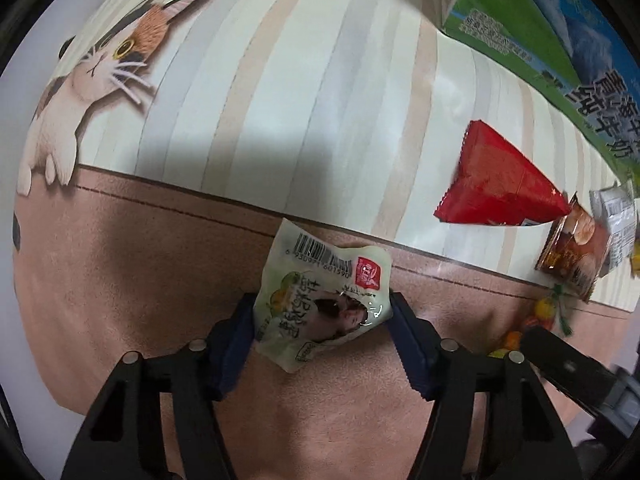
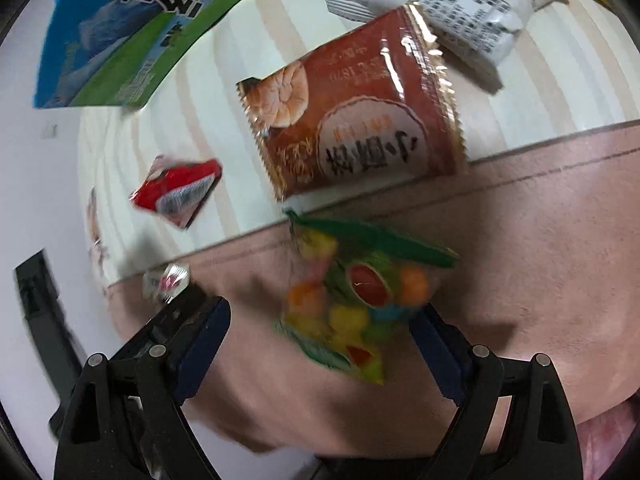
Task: Organize snacks
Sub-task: 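Grasp the white-green snack pouch with the left tool while the right tool grasps the fruit-candy bag, then carry the pouch and candy bag into the box and open both tools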
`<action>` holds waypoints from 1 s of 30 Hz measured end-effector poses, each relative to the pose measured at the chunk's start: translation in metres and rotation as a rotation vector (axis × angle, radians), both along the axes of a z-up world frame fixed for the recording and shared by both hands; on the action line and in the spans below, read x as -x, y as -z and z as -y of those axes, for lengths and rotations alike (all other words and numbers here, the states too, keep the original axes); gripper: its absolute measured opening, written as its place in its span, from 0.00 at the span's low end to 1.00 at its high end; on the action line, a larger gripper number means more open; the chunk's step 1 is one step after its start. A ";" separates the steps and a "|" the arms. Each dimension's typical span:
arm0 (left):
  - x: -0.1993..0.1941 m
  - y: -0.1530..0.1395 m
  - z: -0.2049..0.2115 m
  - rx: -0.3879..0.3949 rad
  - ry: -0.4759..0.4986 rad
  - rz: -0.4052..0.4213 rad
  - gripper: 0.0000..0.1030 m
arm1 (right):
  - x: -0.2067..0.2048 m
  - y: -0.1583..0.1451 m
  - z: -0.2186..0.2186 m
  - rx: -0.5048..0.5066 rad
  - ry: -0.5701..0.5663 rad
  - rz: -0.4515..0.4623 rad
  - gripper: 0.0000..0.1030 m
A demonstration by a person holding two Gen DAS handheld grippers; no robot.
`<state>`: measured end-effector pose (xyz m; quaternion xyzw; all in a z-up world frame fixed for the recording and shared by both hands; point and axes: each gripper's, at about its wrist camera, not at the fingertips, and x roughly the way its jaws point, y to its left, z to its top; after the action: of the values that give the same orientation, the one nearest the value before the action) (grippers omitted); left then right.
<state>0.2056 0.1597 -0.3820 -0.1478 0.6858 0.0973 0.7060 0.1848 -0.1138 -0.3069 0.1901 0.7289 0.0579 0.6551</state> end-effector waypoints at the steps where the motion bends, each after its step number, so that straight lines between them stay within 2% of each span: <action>1: 0.001 -0.001 0.000 0.001 -0.004 0.004 0.59 | 0.001 0.001 -0.005 0.039 -0.029 0.014 0.83; 5: 0.019 -0.005 -0.007 0.023 -0.010 0.006 0.59 | 0.005 -0.004 -0.023 0.132 -0.214 0.096 0.58; 9: 0.030 -0.001 -0.010 0.072 -0.020 -0.011 0.61 | 0.021 -0.015 -0.038 0.247 -0.429 0.168 0.57; 13: 0.029 0.006 -0.016 0.097 -0.052 -0.016 0.63 | 0.029 -0.014 -0.030 0.252 -0.426 0.161 0.59; 15: 0.028 0.009 -0.019 0.115 -0.066 -0.024 0.68 | 0.025 -0.014 -0.024 0.244 -0.412 0.144 0.60; 17: 0.025 0.012 -0.019 0.113 -0.067 -0.035 0.68 | 0.024 -0.012 -0.022 0.232 -0.399 0.136 0.65; 19: 0.019 0.014 -0.026 0.113 -0.081 -0.027 0.68 | 0.024 -0.008 -0.023 0.240 -0.400 0.124 0.65; 21: 0.019 0.014 -0.029 0.099 -0.104 -0.014 0.60 | 0.021 -0.002 -0.034 0.239 -0.389 0.130 0.65; 24: 0.027 0.013 -0.030 0.072 -0.087 -0.006 0.53 | 0.025 0.003 -0.041 0.262 -0.399 0.150 0.57; 26: 0.029 0.011 -0.025 0.063 -0.065 -0.004 0.52 | 0.034 0.006 -0.042 0.255 -0.396 0.161 0.55; 30: 0.045 0.005 -0.004 0.112 -0.045 -0.016 0.51 | 0.046 -0.005 -0.027 0.195 -0.360 0.146 0.54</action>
<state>0.1607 0.1637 -0.3874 -0.2017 0.6922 0.0760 0.6888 0.1384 -0.0865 -0.3020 -0.0122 0.7037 0.1168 0.7007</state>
